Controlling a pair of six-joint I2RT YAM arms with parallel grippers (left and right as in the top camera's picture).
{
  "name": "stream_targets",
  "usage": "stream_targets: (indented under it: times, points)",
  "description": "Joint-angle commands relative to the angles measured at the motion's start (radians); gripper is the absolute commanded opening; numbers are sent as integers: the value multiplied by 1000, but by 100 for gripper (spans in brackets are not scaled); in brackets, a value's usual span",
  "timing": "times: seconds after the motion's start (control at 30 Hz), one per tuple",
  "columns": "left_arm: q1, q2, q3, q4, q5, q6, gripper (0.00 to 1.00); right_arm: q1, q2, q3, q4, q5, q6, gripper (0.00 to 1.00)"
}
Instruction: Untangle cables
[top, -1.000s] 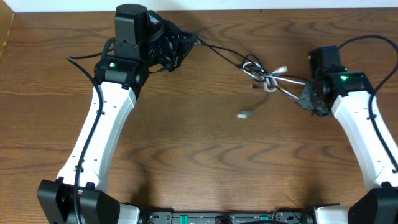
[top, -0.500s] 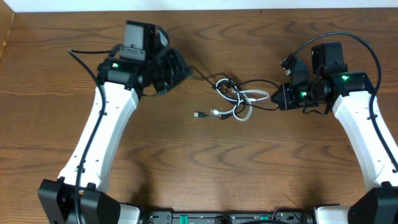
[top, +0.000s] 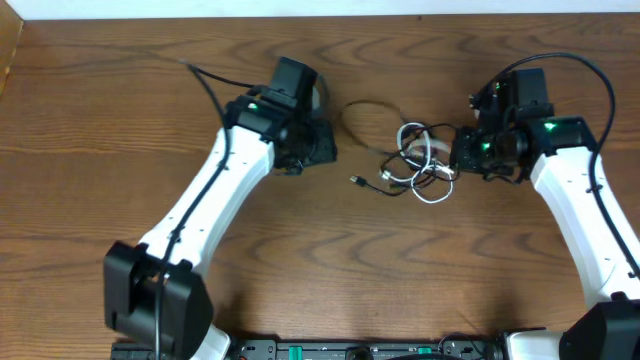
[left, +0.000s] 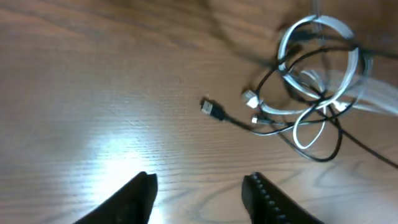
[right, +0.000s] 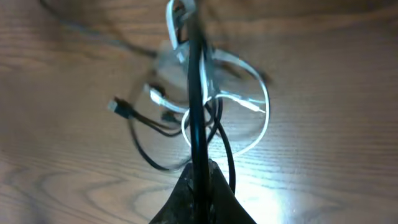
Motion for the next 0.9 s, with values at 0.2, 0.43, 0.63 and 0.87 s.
stream_targets:
  times: [0.2,0.43,0.63,0.87]
  points:
    - [-24,76,-12,93,-19,-36,68,94,-11,-39,-24,-19,-52,1]
    - [-86,84,-13,164,66,-68,70,71,-33,-38,27,-99,-54,1]
    - [-149,105,-21,171,67,-269,70,61,-40,-38,29,-101,-53,1]
    - [-204,218,-21,247,113,-369,70,61,-40,-38,29,-100,-54,1]
